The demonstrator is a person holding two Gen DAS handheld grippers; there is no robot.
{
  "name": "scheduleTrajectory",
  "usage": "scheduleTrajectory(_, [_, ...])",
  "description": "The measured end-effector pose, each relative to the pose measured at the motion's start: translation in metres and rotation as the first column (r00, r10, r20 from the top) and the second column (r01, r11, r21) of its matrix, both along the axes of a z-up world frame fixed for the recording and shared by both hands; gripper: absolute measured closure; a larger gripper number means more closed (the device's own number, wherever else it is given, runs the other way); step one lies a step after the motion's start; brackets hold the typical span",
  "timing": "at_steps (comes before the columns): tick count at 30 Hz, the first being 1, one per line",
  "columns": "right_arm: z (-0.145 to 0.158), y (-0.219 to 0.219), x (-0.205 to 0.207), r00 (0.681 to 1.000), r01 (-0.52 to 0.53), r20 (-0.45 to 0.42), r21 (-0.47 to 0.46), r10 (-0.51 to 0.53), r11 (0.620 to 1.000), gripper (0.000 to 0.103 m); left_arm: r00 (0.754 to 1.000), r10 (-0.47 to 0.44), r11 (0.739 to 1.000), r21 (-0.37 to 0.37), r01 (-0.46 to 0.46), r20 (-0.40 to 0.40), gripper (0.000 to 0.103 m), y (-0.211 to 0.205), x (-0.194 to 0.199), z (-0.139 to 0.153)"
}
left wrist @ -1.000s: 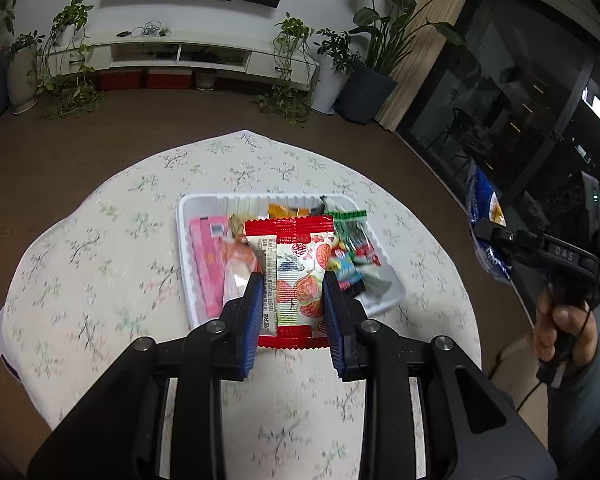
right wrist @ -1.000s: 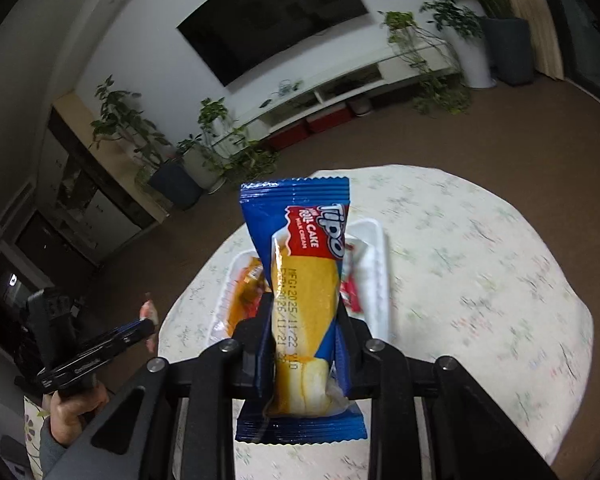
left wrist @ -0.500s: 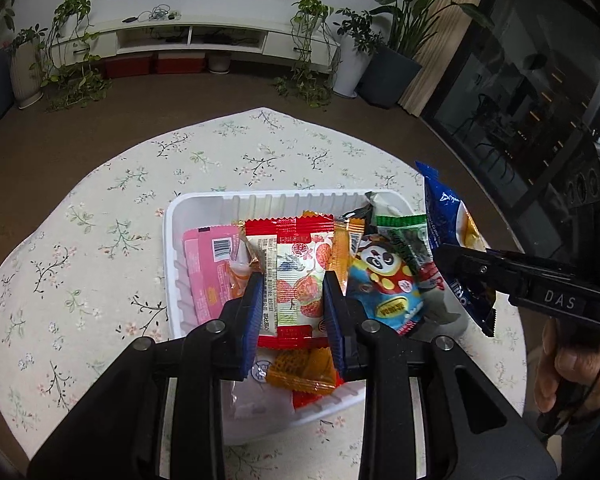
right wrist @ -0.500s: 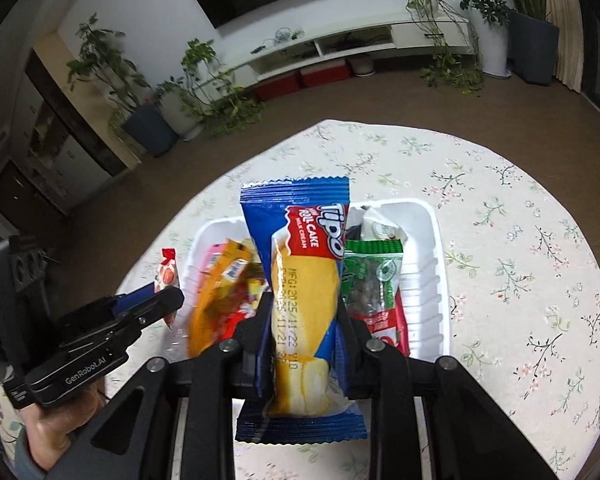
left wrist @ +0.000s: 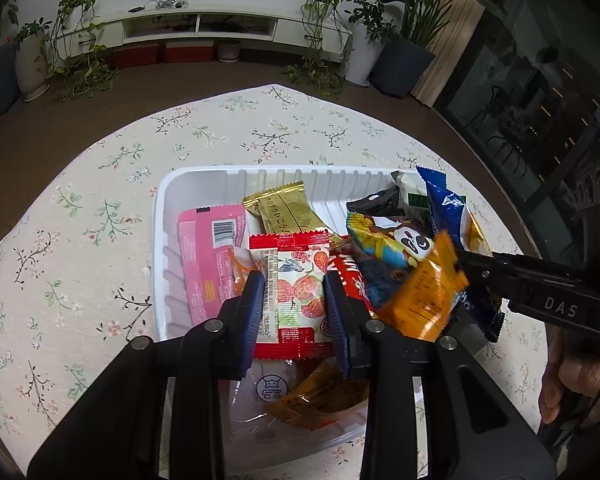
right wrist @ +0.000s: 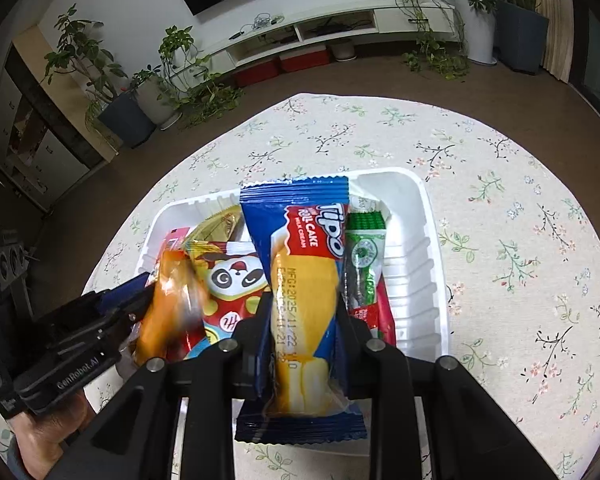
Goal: Organize snacks
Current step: 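Open both tools to drop the two packets into the tray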
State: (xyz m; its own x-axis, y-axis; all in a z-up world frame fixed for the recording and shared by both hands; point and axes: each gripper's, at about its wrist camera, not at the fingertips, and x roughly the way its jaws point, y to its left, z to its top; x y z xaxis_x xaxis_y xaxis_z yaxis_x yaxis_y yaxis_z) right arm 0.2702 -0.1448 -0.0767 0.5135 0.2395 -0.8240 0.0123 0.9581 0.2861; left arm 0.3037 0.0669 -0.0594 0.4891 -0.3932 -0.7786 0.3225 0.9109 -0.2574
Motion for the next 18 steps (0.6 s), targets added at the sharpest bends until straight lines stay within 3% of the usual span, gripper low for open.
scheduleTrajectory(10, [-0.008, 0.002, -0.004, 1.0, -0.003, 0.007, -0.009, 0.003, 1.0, 0.071, 1.0, -0.003, 1.0, 0.002, 0.003, 0.016, 0.067, -0.005, 0.008, -0.007])
scheduleTrajectory(14, [-0.004, 0.004, -0.009, 1.0, -0.005, 0.022, -0.016, 0.006, 1.0, 0.068, 0.999, 0.004, 1.0, 0.002, -0.004, 0.04, 0.037, -0.006, 0.006, 0.0])
scheduleTrajectory(18, [0.004, 0.005, -0.014, 0.999, -0.005, 0.037, -0.034, 0.006, 0.999, 0.063, 0.998, 0.016, 1.0, 0.015, -0.017, 0.061, 0.031, -0.006, 0.001, 0.008])
